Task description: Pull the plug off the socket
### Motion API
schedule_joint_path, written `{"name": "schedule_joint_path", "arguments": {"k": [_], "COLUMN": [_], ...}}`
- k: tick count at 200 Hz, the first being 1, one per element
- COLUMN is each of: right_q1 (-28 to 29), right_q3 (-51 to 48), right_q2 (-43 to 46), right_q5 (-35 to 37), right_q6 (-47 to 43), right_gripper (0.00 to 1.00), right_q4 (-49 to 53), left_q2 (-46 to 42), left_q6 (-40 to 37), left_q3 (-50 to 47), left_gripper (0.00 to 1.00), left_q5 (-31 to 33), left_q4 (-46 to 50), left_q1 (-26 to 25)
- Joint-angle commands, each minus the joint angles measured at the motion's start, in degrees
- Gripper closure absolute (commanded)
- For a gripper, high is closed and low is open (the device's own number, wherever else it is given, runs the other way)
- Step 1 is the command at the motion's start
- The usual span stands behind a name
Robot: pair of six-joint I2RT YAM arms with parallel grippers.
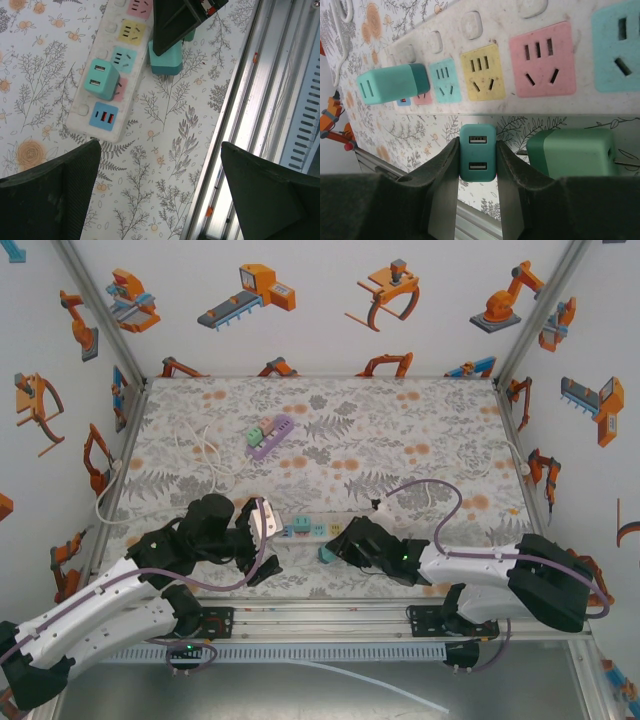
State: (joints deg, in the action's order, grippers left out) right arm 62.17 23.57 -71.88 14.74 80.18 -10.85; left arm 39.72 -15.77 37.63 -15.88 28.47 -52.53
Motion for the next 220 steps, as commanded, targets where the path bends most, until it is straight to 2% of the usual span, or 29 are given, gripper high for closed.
{"name": "schedule_joint_path", "arguments": {"k": [1,85,147,181,220], "right_q1": [0.7,0.86,0.87,0.85,0.76], "right_q3": [0.46,1.34,1.17,1.59,2.84], "right_q2": [0.85,6.38,11.7,15.99,21.65], "right_q5": [3.25,5.67,10.01,14.26,21.6], "right_q6": [0.77,0.83,-2.49,-7.39,-22.83], "right_gripper": [0.68,0.59,0.58,0.58,0.58], "right_q4": [1.68,7.47,11.3,13.46,15.16], "left_q2": [-0.29,0.11,0.38,0.61,0.87], "left_q6": [-1.19,-1.11,-0.84,-0.43,2.83], "left_q3": [0.19,-0.07,0.05,0.1,0.07], "left_gripper": [0.03,0.03,0.03,0.03,0.03], "left_q5": [0.23,0.23,1.38,2.0,7.79], "left_q4": [0.23,-1.13,-1.46,-1.91,-3.67], "left_q1": [-0.38,-0.38,-0.38,-0.43,-0.39]}}
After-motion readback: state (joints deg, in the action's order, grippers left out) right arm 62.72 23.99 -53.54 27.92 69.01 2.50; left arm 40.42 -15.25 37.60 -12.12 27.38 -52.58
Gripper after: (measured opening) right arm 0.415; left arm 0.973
